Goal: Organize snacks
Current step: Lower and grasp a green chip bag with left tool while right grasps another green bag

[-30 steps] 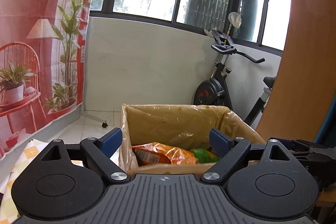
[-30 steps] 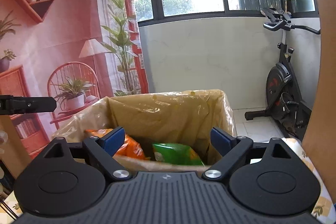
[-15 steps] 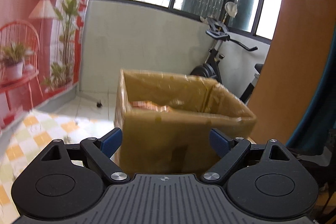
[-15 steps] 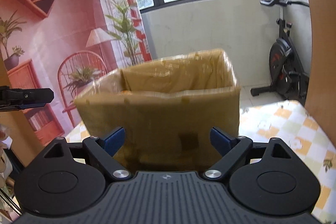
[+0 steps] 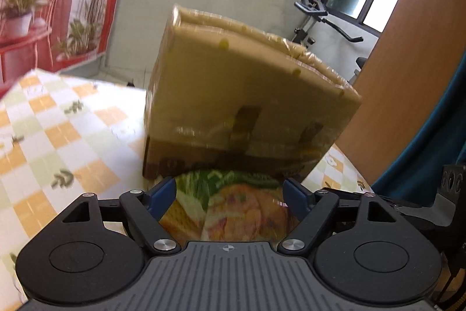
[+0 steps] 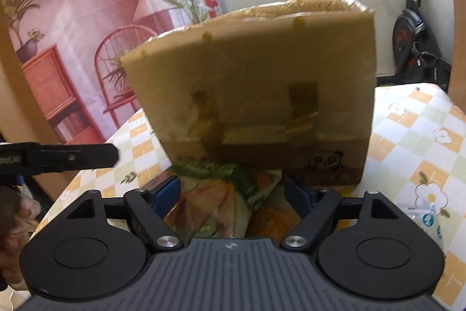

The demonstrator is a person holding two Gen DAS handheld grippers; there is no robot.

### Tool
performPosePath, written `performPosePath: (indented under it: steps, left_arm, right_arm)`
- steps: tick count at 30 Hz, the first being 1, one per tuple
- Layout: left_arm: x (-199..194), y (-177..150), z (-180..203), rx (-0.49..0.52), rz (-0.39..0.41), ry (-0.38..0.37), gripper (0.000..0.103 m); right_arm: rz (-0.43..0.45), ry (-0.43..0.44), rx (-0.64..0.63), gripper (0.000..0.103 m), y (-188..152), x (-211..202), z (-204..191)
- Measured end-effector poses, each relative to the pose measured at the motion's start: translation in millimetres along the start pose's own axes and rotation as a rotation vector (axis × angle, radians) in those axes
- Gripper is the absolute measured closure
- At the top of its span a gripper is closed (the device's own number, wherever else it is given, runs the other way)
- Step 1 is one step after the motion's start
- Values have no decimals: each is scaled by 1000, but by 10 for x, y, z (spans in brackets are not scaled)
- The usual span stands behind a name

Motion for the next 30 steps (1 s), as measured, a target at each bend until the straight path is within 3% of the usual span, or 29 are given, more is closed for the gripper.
performPosePath:
  steps: [5, 12, 15, 26, 30]
  left_arm:
    - [68, -183, -37, -82, -36, -33, 27]
    - [129, -340, -60, -100, -71, -55, 38]
    - [146, -369, -44, -64, -70, -25, 43]
    - [273, -351, 3, 26, -71, 8, 42]
    - [317, -370, 2, 35, -90, 3, 49]
  right_arm:
    - [-31, 16, -38, 30, -117, 48, -79]
    - [-45, 48, -32, 41, -233, 71, -83]
    - [-53, 60, -42, 48, -243, 87, -92]
    - [-82, 55, -44, 49, -289, 170, -88]
    - [-94, 56, -32, 48, -304, 210, -67]
Point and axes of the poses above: each gripper's, at about its wrist camera, not at the fingertips, and x roughly the way its jaws point, z to its right, y to its top, the point moved 1 cm from there along x, roughly the way its jaws point
